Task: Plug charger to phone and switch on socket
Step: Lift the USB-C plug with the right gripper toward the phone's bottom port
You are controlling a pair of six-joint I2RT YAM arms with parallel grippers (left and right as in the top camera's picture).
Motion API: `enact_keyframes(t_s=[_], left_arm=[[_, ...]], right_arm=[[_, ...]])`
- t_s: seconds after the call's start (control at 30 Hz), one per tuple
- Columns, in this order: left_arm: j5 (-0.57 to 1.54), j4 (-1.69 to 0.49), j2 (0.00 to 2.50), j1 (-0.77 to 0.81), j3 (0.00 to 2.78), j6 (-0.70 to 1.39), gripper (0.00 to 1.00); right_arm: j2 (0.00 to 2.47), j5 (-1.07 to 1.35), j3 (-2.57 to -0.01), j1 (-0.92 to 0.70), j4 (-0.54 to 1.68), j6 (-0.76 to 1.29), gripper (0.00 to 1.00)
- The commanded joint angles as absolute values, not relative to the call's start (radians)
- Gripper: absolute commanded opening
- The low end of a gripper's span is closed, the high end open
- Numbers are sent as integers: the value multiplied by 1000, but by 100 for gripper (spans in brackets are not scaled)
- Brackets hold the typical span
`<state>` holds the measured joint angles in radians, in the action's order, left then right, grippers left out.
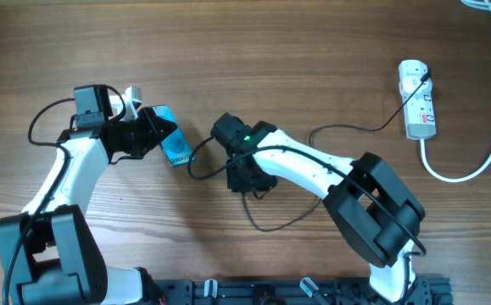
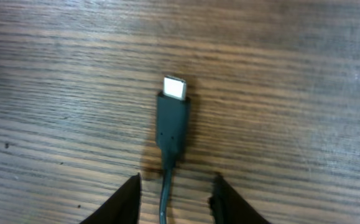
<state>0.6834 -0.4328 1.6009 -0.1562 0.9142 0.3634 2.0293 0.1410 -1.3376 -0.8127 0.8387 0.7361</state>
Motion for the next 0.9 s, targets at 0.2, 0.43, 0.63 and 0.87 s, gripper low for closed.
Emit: enact_keyframes(t_s=[0.2,0.43,0.63,0.87], left_arm=[[727,-429,1605,-152,934,348,4],[729,-429,1605,-152,934,347,4],[729,-429,1605,-152,934,348,4],[728,-428,1605,-155,934,327,4]], right_arm=[[2104,89,-1320,-821,805,770,26],[2104,48,-1320,-821,793,786,13],[2104,41,-1320,-821,781,779,4],[2040,292,-1322,-730,782,502,4]])
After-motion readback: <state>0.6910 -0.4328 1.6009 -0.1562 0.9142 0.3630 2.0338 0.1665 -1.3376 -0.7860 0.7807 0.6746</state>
